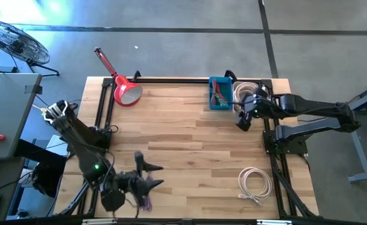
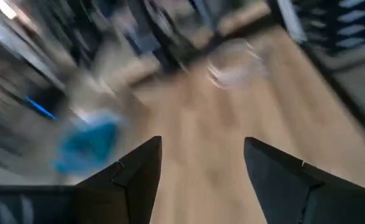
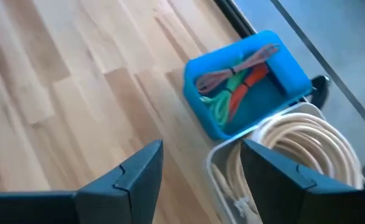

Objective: Pick & Place USB Port
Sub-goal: Put the purple charger cable into the blue bin

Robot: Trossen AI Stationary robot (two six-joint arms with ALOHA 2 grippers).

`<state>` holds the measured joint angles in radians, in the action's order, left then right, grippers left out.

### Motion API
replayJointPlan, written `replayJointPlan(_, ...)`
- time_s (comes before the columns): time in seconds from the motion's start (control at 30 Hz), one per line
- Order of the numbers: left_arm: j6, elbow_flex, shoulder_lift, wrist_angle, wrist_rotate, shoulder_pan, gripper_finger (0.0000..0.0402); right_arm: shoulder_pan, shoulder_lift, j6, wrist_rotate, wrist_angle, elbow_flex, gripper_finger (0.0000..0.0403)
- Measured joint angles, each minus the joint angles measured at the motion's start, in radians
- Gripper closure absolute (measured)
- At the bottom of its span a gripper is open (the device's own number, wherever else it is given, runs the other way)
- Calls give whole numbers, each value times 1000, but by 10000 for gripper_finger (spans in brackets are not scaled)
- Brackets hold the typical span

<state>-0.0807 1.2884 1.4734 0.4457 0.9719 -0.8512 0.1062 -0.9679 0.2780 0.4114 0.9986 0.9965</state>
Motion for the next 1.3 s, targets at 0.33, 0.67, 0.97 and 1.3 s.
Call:
replayJointPlan(0.33,-1034,-1,-55,666,-566,56,181,-94,-1,28,7,-62,-31,197)
replayJointPlan(0.67,-1192,-38,80,561,-821,66,181,-129,-1,32,8,-90,-31,198)
replayJointPlan(0.97,-480,-38,214,514,-987,65,181,-143,-1,32,5,-100,-31,198)
replayJointPlan(1.3,146,-38,283,520,-897,66,181,-142,-1,32,5,-109,-31,198)
